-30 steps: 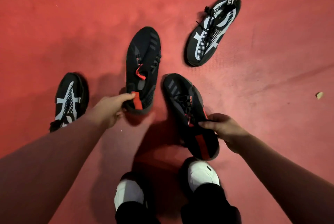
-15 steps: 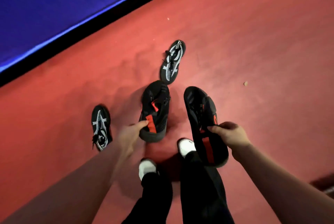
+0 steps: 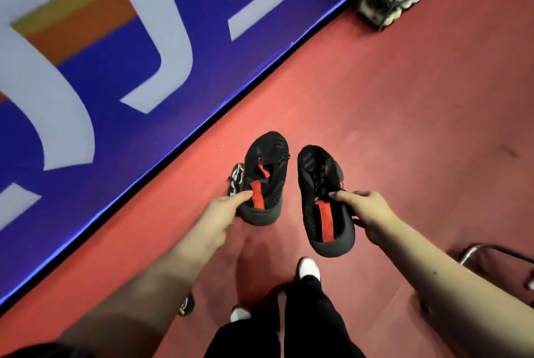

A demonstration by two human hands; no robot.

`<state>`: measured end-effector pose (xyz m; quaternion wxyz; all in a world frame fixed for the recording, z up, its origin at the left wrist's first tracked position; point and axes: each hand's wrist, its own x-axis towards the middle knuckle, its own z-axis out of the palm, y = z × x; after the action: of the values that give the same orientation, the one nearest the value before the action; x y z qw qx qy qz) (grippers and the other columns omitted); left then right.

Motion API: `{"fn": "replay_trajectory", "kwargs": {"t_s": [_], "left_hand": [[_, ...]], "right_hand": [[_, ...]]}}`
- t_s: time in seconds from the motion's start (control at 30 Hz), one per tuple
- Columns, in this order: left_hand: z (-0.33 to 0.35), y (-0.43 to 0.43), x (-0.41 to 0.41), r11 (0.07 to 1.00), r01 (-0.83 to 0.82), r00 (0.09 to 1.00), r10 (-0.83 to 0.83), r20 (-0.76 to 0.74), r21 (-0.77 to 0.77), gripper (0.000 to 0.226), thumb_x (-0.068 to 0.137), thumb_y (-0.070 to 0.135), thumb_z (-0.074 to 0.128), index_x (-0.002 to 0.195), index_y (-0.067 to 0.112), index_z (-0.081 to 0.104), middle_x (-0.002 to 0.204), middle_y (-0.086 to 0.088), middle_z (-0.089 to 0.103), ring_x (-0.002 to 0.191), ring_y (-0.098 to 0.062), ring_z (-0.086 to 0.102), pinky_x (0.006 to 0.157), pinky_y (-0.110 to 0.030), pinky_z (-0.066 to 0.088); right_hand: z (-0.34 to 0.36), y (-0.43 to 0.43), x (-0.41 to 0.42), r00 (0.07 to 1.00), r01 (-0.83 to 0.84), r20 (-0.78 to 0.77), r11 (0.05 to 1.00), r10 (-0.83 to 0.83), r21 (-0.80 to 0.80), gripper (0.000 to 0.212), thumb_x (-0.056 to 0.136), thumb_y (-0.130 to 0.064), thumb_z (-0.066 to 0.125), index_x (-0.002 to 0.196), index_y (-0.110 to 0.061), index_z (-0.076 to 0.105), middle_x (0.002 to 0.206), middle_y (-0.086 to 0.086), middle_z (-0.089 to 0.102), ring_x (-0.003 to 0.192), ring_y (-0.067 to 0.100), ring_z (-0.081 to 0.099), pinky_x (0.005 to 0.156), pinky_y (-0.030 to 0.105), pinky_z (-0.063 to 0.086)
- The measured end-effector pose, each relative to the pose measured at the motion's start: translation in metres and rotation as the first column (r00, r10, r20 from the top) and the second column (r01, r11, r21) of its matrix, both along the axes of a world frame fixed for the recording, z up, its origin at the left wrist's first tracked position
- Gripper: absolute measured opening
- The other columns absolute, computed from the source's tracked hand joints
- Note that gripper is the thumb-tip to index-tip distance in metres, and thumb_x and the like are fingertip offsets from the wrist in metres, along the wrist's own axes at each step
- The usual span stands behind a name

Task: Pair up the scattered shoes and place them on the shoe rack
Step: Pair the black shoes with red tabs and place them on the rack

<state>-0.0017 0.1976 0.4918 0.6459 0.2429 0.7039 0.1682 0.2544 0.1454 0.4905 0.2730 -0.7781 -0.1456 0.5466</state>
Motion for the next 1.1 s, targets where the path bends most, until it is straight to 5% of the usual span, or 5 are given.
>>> {"fn": "replay_trajectory", "kwargs": {"t_s": [0.13,0.23,0.47,0.7,1.1], "left_hand": [[0.053,0.028,0.048,0.999,0.009,1.000,-0.010,0.018,0.054,0.056,0.045,0.048,0.078,0.088,0.014,0.067,0.083,-0.010,0.058,0.075,-0.019,0.050,0.060,-0.028,0.033],[0.095,0.051,0.096,0.990,0.014,0.998,-0.022,0.055,0.140,0.039,0.059,0.038,0.079,0.085,0.011,0.069,0.084,-0.009,0.067,0.079,-0.021,0.055,0.073,-0.032,0.039],[0.149,0.108,0.189,0.973,0.014,0.995,-0.036,0.091,0.229,0.021,0.074,0.027,0.074,0.066,0.013,0.061,0.048,0.002,0.051,0.046,-0.014,0.044,0.055,-0.027,0.032],[0.179,0.181,0.275,0.959,0.089,0.980,-0.133,0.150,0.270,0.016,0.074,0.025,0.075,0.074,0.012,0.066,0.062,-0.002,0.054,0.055,-0.015,0.043,0.059,-0.026,0.034],[0.184,0.369,0.435,0.931,0.221,0.944,-0.279,0.178,0.292,0.018,0.073,0.024,0.076,0.076,0.008,0.068,0.065,-0.005,0.055,0.056,-0.016,0.043,0.054,-0.025,0.031]], "right_hand": [[0.063,0.019,0.052,0.993,0.097,-0.071,0.994,-0.092,0.058,0.038,0.067,-0.024,0.079,0.094,-0.001,0.064,0.083,0.013,0.065,0.078,0.028,0.063,0.074,0.034,0.048],[0.111,0.042,0.102,0.990,0.129,-0.072,0.979,-0.119,0.160,0.034,0.071,-0.020,0.077,0.096,-0.001,0.066,0.079,0.013,0.061,0.068,0.024,0.058,0.064,0.029,0.044],[0.169,0.088,0.187,0.979,0.206,-0.072,0.932,-0.193,0.300,0.022,0.071,-0.021,0.078,0.074,-0.009,0.060,0.059,0.005,0.053,0.060,0.023,0.052,0.064,0.029,0.042],[0.187,0.143,0.262,0.936,0.351,-0.110,0.883,-0.334,0.312,0.025,0.075,-0.020,0.074,0.060,-0.010,0.056,0.040,-0.002,0.051,0.053,0.021,0.050,0.060,0.028,0.041],[0.202,0.290,0.401,0.879,0.472,-0.108,0.817,-0.464,0.333,0.022,0.073,-0.022,0.076,0.064,-0.008,0.061,0.046,0.000,0.054,0.055,0.021,0.053,0.062,0.028,0.043]]}}
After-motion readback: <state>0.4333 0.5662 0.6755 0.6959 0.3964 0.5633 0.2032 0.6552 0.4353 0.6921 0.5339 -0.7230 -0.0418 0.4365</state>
